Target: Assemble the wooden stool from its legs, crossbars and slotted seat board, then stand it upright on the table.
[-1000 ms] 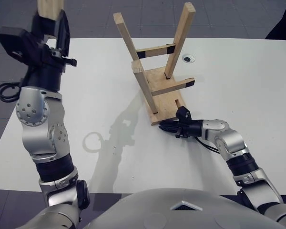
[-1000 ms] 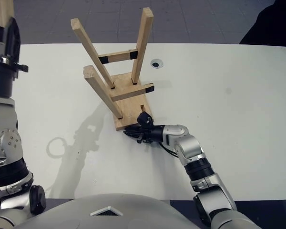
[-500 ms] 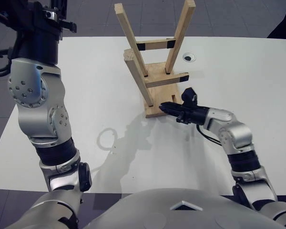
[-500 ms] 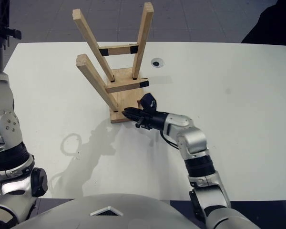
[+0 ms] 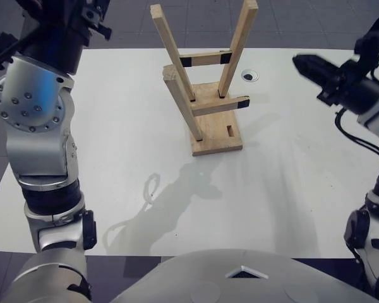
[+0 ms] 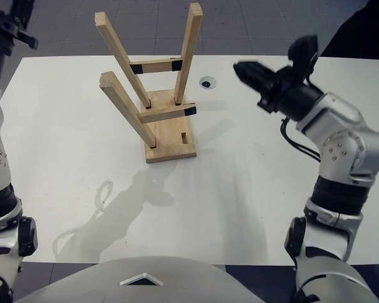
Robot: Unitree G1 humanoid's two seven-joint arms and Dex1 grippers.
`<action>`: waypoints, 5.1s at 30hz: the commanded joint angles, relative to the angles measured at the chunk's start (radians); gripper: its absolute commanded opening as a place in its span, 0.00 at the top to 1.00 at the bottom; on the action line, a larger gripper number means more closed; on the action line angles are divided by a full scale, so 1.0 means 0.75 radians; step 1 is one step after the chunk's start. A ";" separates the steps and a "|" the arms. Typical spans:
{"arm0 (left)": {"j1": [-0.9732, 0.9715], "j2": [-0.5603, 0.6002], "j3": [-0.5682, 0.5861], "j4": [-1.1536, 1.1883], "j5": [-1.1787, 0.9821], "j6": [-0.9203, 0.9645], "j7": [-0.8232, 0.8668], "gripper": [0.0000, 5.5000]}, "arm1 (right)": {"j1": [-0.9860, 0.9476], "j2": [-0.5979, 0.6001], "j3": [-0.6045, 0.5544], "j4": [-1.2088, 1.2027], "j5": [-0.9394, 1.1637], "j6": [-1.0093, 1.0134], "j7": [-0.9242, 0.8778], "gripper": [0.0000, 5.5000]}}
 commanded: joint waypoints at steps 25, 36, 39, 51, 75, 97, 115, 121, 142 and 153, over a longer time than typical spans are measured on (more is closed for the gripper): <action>-0.256 0.146 -0.276 0.302 0.762 -0.663 0.002 0.62 | -0.350 0.432 -0.233 -0.025 1.212 -0.042 -1.594 0.40; -0.404 0.213 -0.245 0.380 0.806 -0.788 -0.037 0.62 | -0.351 0.427 -0.020 -0.147 1.579 -0.428 -1.957 0.02; -0.383 0.185 -0.278 0.375 0.819 -0.803 -0.043 0.62 | -0.361 0.448 0.011 -0.156 1.584 -0.490 -1.945 0.00; -0.349 0.026 -0.366 0.327 0.853 -0.679 -0.138 0.62 | -0.283 0.355 0.263 -0.198 1.233 -0.398 -1.584 0.00; -0.391 -0.058 -0.366 0.345 0.939 -0.650 -0.085 0.62 | -0.400 0.556 0.236 -0.099 1.325 -0.617 -1.708 0.00; -0.383 -0.108 -0.373 0.334 0.918 -0.636 -0.096 0.62 | -0.432 0.626 0.207 0.004 1.160 -0.611 -1.536 0.50; -0.353 -0.126 -0.387 0.315 0.928 -0.655 -0.085 0.62 | -0.390 0.623 0.192 -0.024 1.182 -0.574 -1.574 0.61; -0.383 -0.112 -0.397 0.347 0.920 -0.697 -0.091 0.62 | -0.395 0.627 0.189 -0.022 1.187 -0.573 -1.574 0.61; -0.356 -0.066 -0.277 0.182 0.893 -0.794 0.014 0.23 | -0.451 0.573 0.100 0.052 1.130 -0.608 -1.514 0.62; -0.274 0.013 -0.066 0.169 0.728 -0.761 0.019 0.23 | -0.500 0.038 0.042 0.323 0.985 -0.220 -1.103 0.62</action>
